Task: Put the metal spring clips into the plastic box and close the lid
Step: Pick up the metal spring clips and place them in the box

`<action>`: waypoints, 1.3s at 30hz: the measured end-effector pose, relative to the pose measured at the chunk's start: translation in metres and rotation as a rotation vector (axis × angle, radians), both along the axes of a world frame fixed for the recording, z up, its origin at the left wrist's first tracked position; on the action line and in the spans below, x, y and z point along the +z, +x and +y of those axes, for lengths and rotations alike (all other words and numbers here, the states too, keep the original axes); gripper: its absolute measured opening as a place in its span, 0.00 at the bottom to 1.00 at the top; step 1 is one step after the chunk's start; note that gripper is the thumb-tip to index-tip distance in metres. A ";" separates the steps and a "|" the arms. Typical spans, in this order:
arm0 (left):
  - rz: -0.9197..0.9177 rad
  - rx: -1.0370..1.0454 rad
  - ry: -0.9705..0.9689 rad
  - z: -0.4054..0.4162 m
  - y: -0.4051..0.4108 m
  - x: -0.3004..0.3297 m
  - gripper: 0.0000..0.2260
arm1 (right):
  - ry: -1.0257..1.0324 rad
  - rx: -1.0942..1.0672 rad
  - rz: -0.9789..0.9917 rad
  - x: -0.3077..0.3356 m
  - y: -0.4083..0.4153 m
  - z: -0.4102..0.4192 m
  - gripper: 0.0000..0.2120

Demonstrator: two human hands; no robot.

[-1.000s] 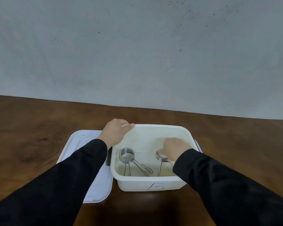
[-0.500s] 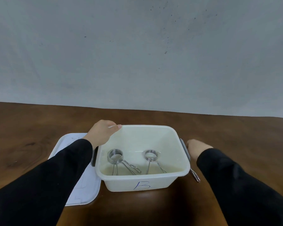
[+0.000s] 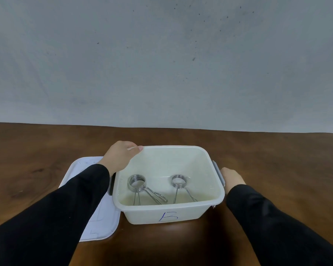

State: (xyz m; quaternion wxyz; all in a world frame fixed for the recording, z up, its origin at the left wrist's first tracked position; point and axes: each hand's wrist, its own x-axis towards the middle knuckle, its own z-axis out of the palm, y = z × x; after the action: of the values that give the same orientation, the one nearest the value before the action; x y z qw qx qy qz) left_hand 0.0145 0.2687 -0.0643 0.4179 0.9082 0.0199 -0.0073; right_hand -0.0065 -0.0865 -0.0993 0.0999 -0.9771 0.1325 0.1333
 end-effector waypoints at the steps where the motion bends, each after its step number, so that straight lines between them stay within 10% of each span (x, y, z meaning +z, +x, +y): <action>1: -0.003 0.001 0.003 0.000 0.000 0.000 0.14 | -0.014 -0.025 -0.009 0.010 0.004 -0.001 0.07; 8: -0.002 0.012 -0.014 -0.002 0.000 0.000 0.15 | 0.081 0.070 -0.476 0.125 0.017 -0.004 0.14; 12: 0.004 0.023 -0.015 -0.003 0.000 0.000 0.14 | 0.150 0.289 -0.376 0.180 0.002 0.051 0.15; 19: -0.012 -0.001 -0.056 0.000 0.001 -0.005 0.15 | -0.058 0.437 0.006 0.106 0.001 0.121 0.19; 30: -0.015 0.016 -0.094 0.002 0.004 -0.010 0.15 | -0.245 0.402 0.073 0.027 0.006 0.130 0.09; 39: -0.005 0.017 -0.085 0.002 0.004 -0.009 0.15 | -0.229 0.363 0.080 0.018 0.007 0.128 0.22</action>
State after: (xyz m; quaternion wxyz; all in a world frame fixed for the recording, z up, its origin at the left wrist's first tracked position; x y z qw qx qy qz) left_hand 0.0181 0.2702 -0.0730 0.4565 0.8894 0.0262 -0.0021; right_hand 0.0000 0.0419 -0.0811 -0.0429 -0.9838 -0.0276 0.1720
